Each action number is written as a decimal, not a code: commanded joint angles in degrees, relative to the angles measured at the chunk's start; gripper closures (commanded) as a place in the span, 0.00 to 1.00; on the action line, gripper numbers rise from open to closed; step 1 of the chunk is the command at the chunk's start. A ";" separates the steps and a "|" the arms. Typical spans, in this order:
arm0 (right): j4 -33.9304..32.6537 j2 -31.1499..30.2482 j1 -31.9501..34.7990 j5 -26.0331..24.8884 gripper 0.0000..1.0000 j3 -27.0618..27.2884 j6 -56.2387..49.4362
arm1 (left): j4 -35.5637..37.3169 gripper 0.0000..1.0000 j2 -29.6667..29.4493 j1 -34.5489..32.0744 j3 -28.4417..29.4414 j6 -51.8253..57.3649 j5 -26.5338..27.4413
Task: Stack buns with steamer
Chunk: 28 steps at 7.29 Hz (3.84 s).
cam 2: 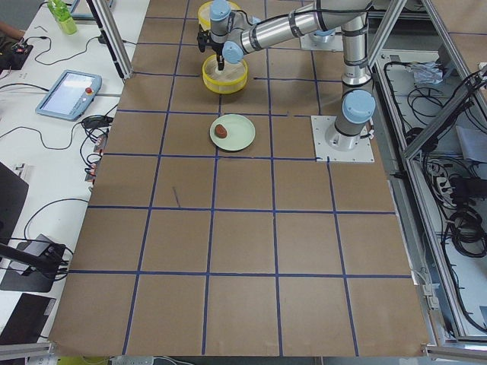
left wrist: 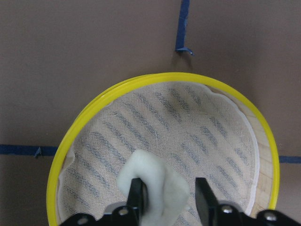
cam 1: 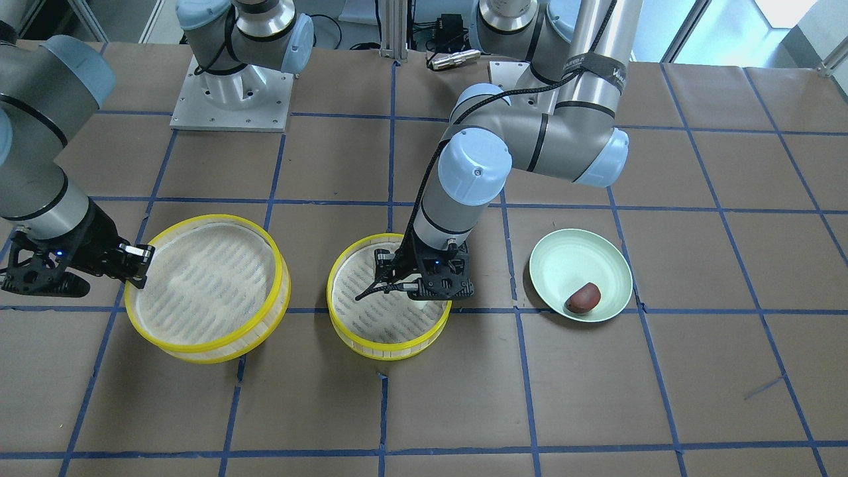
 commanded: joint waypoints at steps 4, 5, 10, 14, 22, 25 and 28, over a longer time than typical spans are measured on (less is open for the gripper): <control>-0.57 1.54 11.33 -0.61 0.95 -0.79 14.36 | -1.48 0.00 3.01 8.71 -1.01 20.07 8.86; -1.09 2.24 14.15 -0.96 0.95 -1.31 18.57 | -2.28 0.00 4.15 14.08 -3.71 27.04 9.43; -1.27 6.55 25.95 -4.31 0.94 -4.31 34.07 | -1.67 0.06 6.28 29.86 -13.32 48.82 12.14; -1.62 7.17 28.15 -4.83 0.94 -4.13 35.93 | 2.55 0.48 2.05 29.95 -13.14 48.38 11.63; -1.45 7.43 29.29 -5.27 0.26 -2.99 36.02 | -4.01 0.92 9.15 29.08 -10.87 44.43 11.72; -0.67 6.65 28.94 -5.45 0.00 -3.86 35.15 | -15.28 0.91 14.18 20.24 -3.16 34.61 11.28; 14.99 -1.58 23.34 -4.75 0.01 -11.03 34.00 | -18.29 0.91 13.67 9.15 3.19 22.57 9.10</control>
